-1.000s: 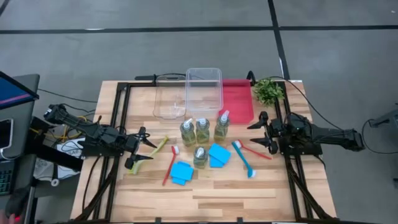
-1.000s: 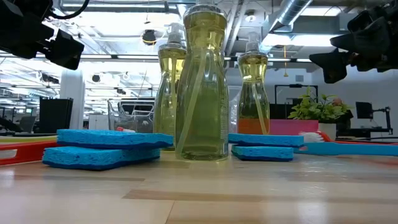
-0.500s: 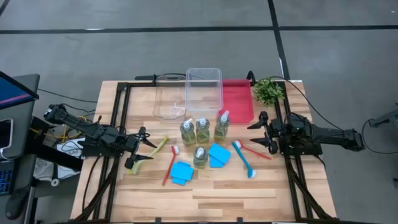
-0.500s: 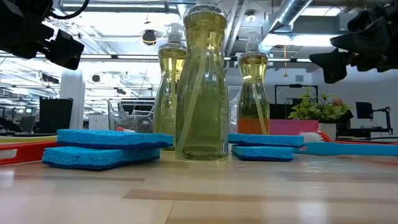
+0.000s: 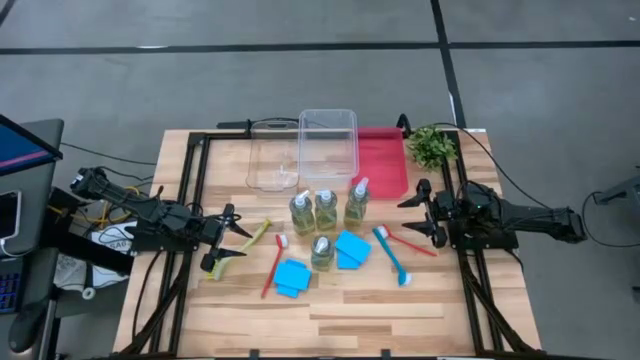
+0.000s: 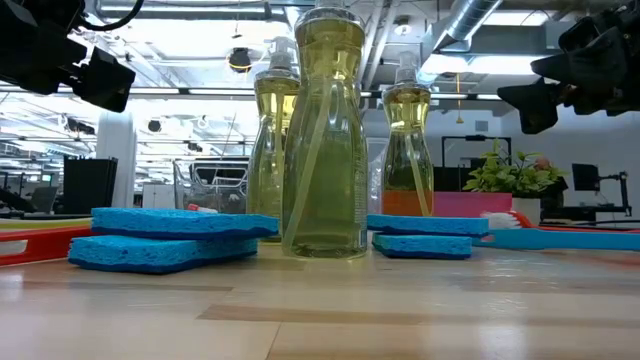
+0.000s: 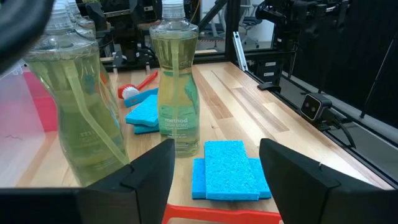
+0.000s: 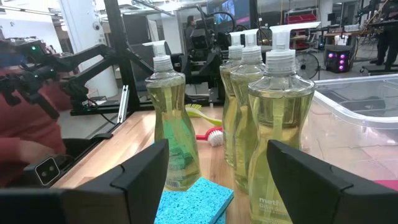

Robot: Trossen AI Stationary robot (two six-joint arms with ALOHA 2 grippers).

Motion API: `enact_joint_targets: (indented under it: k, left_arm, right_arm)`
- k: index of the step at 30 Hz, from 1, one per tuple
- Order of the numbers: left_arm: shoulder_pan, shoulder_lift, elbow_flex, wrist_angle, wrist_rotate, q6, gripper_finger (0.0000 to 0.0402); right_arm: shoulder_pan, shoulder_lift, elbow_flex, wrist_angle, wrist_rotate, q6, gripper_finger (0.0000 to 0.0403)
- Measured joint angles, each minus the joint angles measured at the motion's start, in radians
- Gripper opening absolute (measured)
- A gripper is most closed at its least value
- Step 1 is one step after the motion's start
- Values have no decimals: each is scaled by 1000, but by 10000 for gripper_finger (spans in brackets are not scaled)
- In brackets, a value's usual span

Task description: Pick & Place Kitchen Sink Supplies

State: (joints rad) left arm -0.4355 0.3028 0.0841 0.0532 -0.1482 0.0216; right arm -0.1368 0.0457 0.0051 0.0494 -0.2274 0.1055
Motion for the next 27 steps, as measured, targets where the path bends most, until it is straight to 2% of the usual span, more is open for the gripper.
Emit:
enact_joint_targets:
  k: [19,23,27]
  left_arm:
    - [0,0,0,15,0,0,237]
    - [0,0,0,86,1,-10,237]
    - [0,0,0,179,1,-109,237]
  right_arm:
    - [0,0,0,0,0,0,265]
    - [0,0,0,0,0,0,265]
    - [-3,0,0,0,1,0,265]
